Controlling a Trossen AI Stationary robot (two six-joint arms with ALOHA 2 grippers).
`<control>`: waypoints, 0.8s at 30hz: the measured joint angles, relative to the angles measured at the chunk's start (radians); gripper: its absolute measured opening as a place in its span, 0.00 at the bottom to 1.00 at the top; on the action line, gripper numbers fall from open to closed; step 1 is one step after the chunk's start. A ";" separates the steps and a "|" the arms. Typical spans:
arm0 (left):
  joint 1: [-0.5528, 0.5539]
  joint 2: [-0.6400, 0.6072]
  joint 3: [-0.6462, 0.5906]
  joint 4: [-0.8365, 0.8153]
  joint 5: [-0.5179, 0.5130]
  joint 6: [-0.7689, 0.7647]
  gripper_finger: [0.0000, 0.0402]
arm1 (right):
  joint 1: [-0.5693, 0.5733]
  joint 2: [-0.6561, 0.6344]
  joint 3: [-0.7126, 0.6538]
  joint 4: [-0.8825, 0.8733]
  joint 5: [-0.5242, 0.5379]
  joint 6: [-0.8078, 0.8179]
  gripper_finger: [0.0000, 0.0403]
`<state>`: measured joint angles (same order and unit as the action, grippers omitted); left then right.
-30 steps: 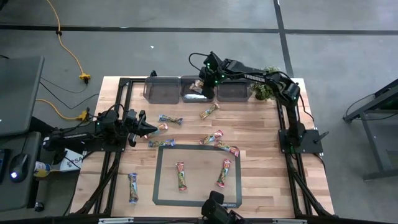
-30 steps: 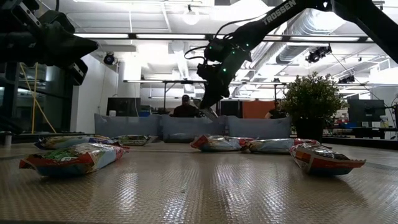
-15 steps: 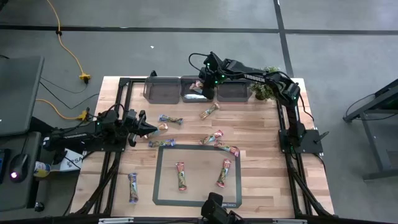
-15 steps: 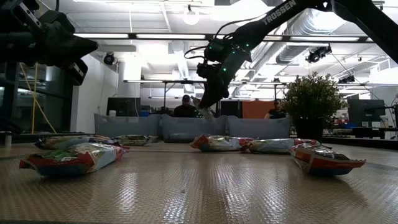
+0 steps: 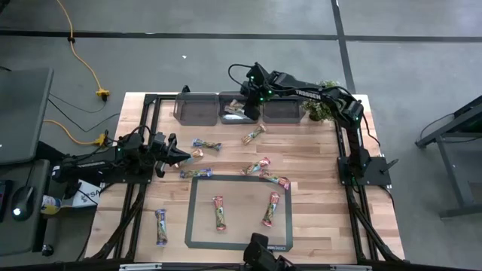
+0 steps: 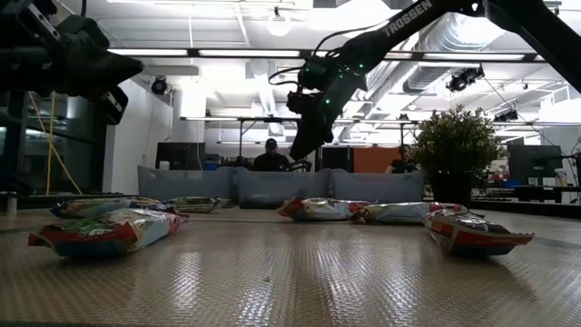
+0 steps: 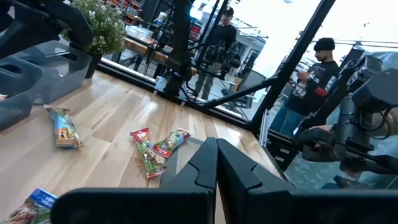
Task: Pick and place Granola Bars by type
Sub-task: Put the yellow granola bar into the middle black bin
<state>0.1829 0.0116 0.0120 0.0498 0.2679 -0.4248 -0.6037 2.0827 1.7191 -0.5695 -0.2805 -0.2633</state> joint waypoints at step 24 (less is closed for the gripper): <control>0.000 0.000 0.000 0.000 0.002 0.000 0.00 | 0.201 0.000 0.000 -0.342 -0.313 -0.184 0.42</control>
<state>0.1829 0.0116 0.0120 0.0498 0.2695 -0.4248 -0.4027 2.0830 1.7191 -0.9112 -0.5933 -0.4471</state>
